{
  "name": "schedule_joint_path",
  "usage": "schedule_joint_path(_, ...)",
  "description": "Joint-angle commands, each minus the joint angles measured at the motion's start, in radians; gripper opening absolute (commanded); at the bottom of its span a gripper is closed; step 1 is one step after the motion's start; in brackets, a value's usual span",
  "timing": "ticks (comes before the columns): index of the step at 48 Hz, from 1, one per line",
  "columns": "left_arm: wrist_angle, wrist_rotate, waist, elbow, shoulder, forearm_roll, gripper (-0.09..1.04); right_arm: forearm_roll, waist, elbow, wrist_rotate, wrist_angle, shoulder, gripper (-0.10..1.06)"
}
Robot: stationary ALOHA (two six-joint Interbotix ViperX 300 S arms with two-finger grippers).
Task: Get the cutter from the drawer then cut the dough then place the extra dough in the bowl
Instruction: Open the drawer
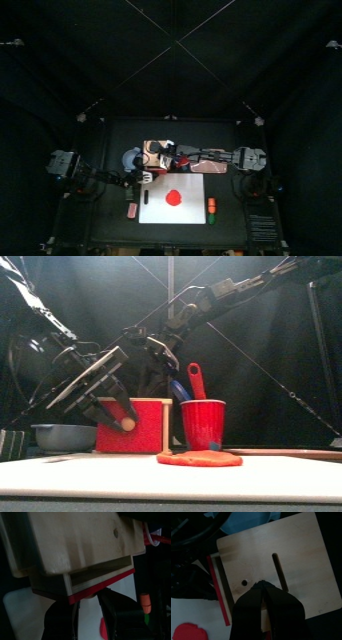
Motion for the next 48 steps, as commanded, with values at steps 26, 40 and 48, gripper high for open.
schedule_joint_path(26,0.002,-0.002,-0.115,-0.026,-0.012,-0.089,0.49,0.000,-0.002,-0.017,0.006,0.000,-0.017,0.02)
schedule_joint_path(40,0.000,-0.002,-0.150,-0.038,-0.006,-0.127,0.49,0.000,-0.002,-0.017,0.005,0.000,-0.017,0.02)
schedule_joint_path(48,-0.002,-0.002,-0.164,-0.040,-0.005,-0.147,0.49,0.000,-0.002,-0.017,0.005,0.000,-0.017,0.02)
